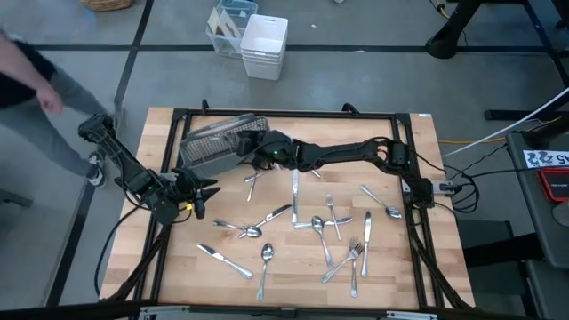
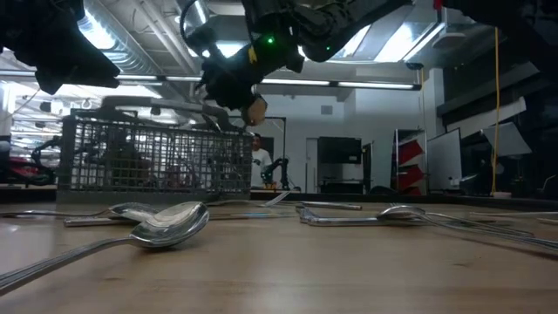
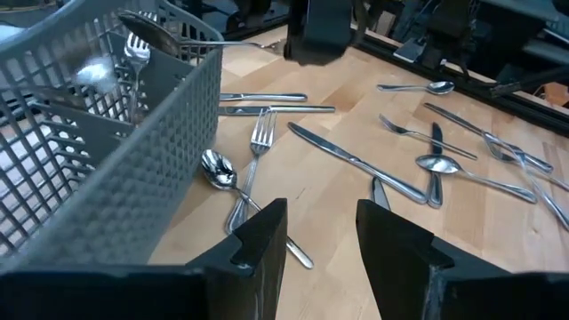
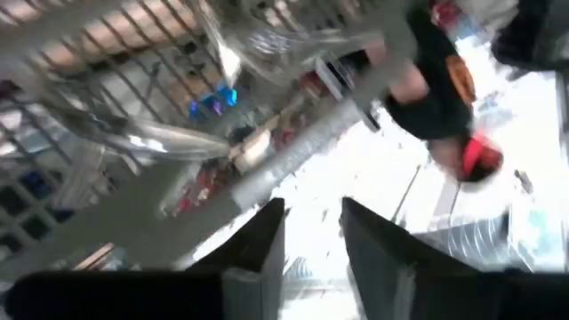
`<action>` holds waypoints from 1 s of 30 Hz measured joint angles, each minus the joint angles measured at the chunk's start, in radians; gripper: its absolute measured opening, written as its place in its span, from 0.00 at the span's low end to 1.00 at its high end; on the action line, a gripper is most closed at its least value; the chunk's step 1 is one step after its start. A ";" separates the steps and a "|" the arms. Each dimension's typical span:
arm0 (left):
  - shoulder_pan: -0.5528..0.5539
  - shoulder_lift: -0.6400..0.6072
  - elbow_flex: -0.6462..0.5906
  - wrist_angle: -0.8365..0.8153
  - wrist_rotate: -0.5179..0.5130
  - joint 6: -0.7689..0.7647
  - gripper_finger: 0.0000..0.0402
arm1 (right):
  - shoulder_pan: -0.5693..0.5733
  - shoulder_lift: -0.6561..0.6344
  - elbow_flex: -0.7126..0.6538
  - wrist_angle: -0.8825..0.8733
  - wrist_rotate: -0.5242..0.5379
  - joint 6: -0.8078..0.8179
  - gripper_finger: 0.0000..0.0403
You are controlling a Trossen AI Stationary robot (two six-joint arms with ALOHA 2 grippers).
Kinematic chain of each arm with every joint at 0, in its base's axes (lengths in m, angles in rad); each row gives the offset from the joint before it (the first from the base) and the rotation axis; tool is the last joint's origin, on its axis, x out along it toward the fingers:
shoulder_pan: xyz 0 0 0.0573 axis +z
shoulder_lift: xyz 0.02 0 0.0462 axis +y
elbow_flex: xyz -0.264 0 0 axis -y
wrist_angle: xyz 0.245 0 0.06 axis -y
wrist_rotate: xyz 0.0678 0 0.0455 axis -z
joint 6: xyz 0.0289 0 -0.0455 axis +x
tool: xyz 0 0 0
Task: Sort silverware
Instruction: Put the silver spoon into the silverware rack
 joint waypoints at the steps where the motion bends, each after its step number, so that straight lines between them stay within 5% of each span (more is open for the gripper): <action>1: 0.000 0.000 0.000 0.000 0.000 0.000 0.32 | 0.000 0.000 0.000 0.033 0.003 0.000 0.26; 10: 0.000 0.000 0.000 0.004 0.000 -0.012 0.32 | 0.001 0.000 0.000 0.251 0.097 0.001 0.25; 17: 0.000 0.000 0.000 0.005 0.027 -0.080 0.32 | 0.030 -0.010 0.000 0.450 0.314 0.079 0.25; 30: 0.000 0.057 0.002 0.269 0.353 0.251 0.32 | 0.048 -0.202 0.000 0.474 0.791 0.480 0.25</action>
